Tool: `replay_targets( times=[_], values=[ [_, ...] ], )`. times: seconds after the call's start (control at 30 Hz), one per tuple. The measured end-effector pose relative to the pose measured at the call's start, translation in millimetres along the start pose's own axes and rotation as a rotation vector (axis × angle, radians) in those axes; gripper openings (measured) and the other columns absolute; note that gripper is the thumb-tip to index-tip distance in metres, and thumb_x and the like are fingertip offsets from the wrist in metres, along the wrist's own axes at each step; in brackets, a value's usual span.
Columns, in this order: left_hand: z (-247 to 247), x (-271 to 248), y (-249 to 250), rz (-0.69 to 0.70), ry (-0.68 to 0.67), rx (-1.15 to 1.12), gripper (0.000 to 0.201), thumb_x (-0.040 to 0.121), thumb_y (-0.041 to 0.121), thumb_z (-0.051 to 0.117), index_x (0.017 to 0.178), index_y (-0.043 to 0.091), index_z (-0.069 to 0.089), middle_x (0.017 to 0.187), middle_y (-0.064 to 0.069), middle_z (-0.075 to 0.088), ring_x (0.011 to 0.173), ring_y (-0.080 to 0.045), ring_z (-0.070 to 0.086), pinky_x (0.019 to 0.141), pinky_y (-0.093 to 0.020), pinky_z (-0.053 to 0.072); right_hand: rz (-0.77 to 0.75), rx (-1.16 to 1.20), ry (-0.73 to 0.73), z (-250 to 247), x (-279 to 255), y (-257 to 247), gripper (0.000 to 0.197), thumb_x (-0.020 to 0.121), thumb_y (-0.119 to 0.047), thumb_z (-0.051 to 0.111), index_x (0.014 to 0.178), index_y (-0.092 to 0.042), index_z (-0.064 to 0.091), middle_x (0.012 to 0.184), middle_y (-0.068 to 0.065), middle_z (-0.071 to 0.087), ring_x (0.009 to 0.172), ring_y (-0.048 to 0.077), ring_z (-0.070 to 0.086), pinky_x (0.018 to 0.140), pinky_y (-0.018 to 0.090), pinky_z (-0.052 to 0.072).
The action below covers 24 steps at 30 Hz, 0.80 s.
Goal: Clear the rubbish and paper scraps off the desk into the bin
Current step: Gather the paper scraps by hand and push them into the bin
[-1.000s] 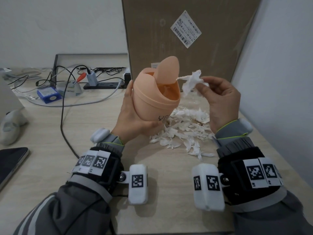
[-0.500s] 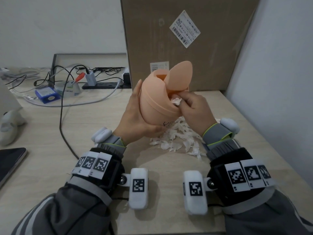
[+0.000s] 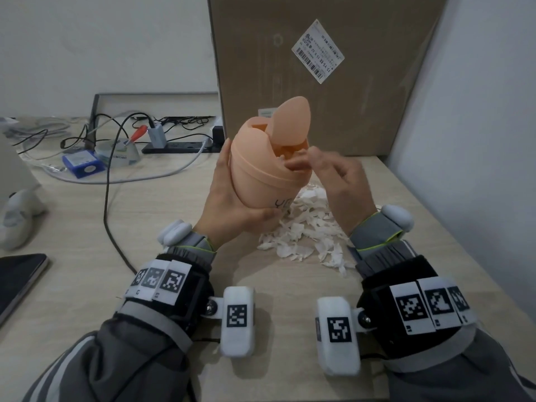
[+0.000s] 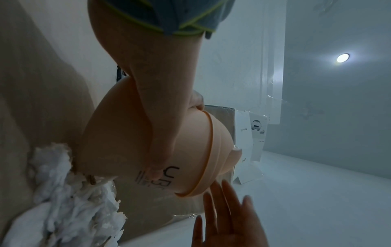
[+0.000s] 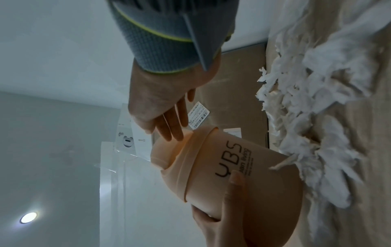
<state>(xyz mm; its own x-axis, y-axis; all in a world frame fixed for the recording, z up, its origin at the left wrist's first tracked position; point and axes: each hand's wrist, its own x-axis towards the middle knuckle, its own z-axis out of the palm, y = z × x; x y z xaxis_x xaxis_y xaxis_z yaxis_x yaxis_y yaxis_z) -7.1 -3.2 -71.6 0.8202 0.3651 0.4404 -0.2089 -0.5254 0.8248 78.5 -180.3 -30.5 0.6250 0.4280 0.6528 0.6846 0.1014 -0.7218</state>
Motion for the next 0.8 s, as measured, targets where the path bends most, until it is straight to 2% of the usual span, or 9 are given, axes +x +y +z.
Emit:
replay_targets(
  times=[0.1, 0.17, 0.23, 0.3, 0.37, 0.5, 0.6, 0.7, 0.8],
  values=[
    [0, -1, 1, 0.003, -0.023, -0.008, 0.137, 0.048, 0.040, 0.087, 0.149, 0.047, -0.004, 0.147, 0.013, 0.030, 0.133, -0.008, 0.045, 0.108, -0.043, 0.049, 0.047, -0.330, -0.209, 8, -4, 1, 0.062, 0.085, -0.062, 0.027, 0.082, -0.016, 0.069, 0.086, -0.012, 0.059, 0.097, 0.009, 0.048, 0.109, 0.045, 0.025],
    [1, -1, 3, 0.018, -0.024, 0.013, 0.136, 0.047, 0.040, 0.089, 0.148, 0.051, -0.003, 0.149, 0.011, 0.029, 0.135, -0.011, 0.045, 0.107, -0.045, 0.049, 0.084, -0.402, -0.263, 9, -5, 2, 0.062, 0.088, -0.060, 0.025, 0.085, -0.015, 0.067, 0.086, -0.019, 0.050, 0.099, 0.002, 0.041, 0.114, 0.046, 0.009],
    [1, 0, 3, 0.023, -0.009, 0.016, 0.137, 0.047, 0.042, 0.088, 0.151, 0.044, -0.001, 0.151, 0.007, 0.029, 0.137, -0.013, 0.043, 0.109, -0.046, 0.046, 0.061, -0.283, -0.196, 7, -4, 3, 0.060, 0.090, -0.058, 0.027, 0.080, -0.014, 0.067, 0.083, -0.021, 0.054, 0.093, -0.004, 0.046, 0.109, 0.043, 0.019],
    [0, 1, 0, 0.024, 0.030, 0.013, 0.140, 0.048, 0.045, 0.088, 0.156, 0.033, 0.000, 0.154, 0.003, 0.029, 0.139, -0.015, 0.041, 0.112, -0.048, 0.043, -0.003, -0.153, -0.030, 5, -3, 3, 0.055, 0.092, -0.056, 0.033, 0.078, -0.019, 0.071, 0.085, -0.012, 0.067, 0.092, 0.004, 0.058, 0.096, 0.037, 0.038],
    [-1, 2, -4, 0.012, 0.076, 0.015, 0.141, 0.048, 0.048, 0.089, 0.157, 0.030, 0.001, 0.154, 0.002, 0.030, 0.140, -0.016, 0.040, 0.112, -0.050, 0.042, -0.004, -0.088, 0.159, -2, -1, 1, 0.044, 0.094, -0.044, 0.038, 0.081, -0.021, 0.073, 0.085, -0.008, 0.072, 0.091, 0.010, 0.064, 0.089, 0.028, 0.046],
    [-4, 4, -8, -0.017, 0.170, 0.005, 0.142, 0.047, 0.052, 0.090, 0.157, 0.032, 0.003, 0.155, 0.005, 0.030, 0.141, -0.015, 0.039, 0.113, -0.050, 0.041, 0.195, -0.232, 0.342, -20, 5, 13, 0.024, 0.089, -0.031, 0.053, 0.080, -0.017, 0.070, 0.075, -0.006, 0.068, 0.078, 0.011, 0.065, 0.076, 0.033, 0.053],
    [-3, 4, -8, -0.013, 0.182, 0.004, 0.141, 0.047, 0.053, 0.089, 0.157, 0.032, 0.003, 0.155, 0.005, 0.029, 0.141, -0.015, 0.038, 0.114, -0.049, 0.040, 0.462, -0.575, 0.121, -29, 4, 32, 0.019, 0.084, -0.029, 0.063, 0.098, -0.017, 0.067, 0.094, -0.001, 0.065, 0.095, 0.022, 0.061, 0.079, 0.028, 0.045],
    [-3, 4, -8, -0.014, 0.172, 0.008, 0.142, 0.047, 0.053, 0.088, 0.157, 0.030, 0.002, 0.155, 0.005, 0.028, 0.141, -0.014, 0.037, 0.115, -0.049, 0.039, 0.636, -0.824, -0.236, -28, -1, 42, 0.055, 0.081, -0.038, 0.069, 0.129, -0.019, 0.050, 0.129, 0.012, 0.050, 0.117, 0.032, 0.050, 0.096, 0.036, 0.041],
    [-2, 4, -8, -0.019, 0.169, 0.018, 0.143, 0.046, 0.052, 0.088, 0.157, 0.030, 0.000, 0.155, 0.006, 0.027, 0.141, -0.014, 0.036, 0.116, -0.048, 0.038, 0.684, -0.946, -0.467, -25, -3, 45, 0.073, 0.081, -0.037, 0.069, 0.142, -0.021, 0.033, 0.140, 0.015, 0.039, 0.125, 0.035, 0.044, 0.103, 0.038, 0.039]
  ],
)
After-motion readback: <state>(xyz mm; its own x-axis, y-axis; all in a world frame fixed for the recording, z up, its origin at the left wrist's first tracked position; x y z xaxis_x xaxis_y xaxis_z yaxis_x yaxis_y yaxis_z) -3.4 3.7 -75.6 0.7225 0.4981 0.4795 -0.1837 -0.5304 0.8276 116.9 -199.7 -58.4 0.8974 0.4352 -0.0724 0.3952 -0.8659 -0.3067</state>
